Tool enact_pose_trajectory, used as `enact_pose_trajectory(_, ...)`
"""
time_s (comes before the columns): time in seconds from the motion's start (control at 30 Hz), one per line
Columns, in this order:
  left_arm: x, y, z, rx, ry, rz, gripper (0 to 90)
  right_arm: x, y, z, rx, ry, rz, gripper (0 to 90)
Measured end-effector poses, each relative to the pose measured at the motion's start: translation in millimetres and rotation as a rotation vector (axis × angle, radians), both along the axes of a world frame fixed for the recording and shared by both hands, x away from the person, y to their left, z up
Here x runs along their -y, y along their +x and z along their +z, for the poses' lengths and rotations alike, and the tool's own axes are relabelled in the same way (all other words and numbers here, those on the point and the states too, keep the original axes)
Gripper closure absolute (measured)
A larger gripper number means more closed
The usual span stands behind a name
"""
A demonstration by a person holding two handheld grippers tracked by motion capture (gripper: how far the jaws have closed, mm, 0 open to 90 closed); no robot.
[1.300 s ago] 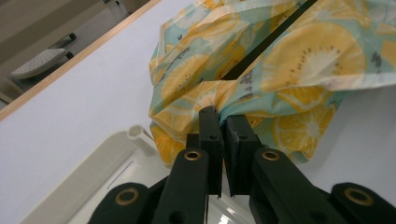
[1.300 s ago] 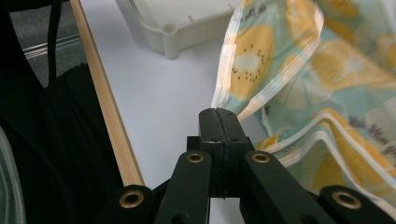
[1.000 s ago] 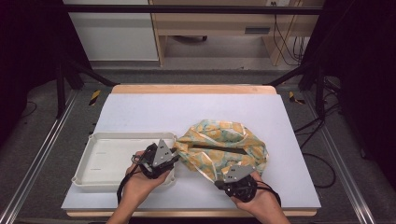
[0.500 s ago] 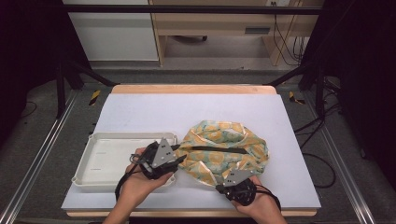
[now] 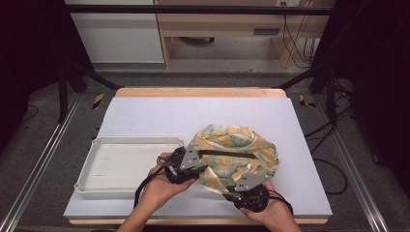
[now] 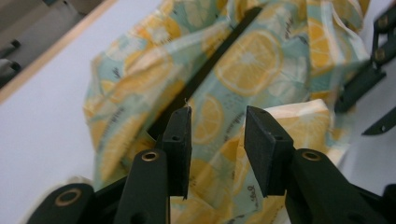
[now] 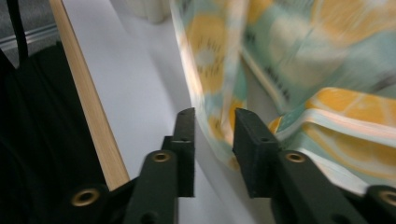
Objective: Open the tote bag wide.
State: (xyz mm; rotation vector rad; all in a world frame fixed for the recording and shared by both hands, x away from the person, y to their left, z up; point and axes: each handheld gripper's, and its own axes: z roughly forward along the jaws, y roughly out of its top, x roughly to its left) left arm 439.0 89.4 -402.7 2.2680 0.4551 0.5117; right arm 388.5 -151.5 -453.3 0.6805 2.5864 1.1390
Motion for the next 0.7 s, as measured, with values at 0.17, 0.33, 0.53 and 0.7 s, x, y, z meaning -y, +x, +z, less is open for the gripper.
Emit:
enact_pose_trajectory(0.17,0.8,-2.3,-5.3,-0.007,0.021,-0.002,61.5,5.7,-8.2,22.1,0.029,0.024,-0.021,57.0)
enact_pose_trajectory(0.33,1.6,-10.7,-12.3,-0.007,0.062,-0.017,60.1,18.4,-7.1,49.3,0.077,0.020,-0.056,50.4)
enact_pose_trajectory(0.53,-0.3,-13.3,-16.5,-0.012,0.087,-0.018,59.2,40.6,22.3,76.1,0.099,0.035,-0.131,48.4)
enact_pose_trajectory(0.7,-3.5,-11.3,-15.8,-0.013,0.083,-0.009,59.1,48.8,52.5,74.2,0.083,-0.028,-0.165,43.8)
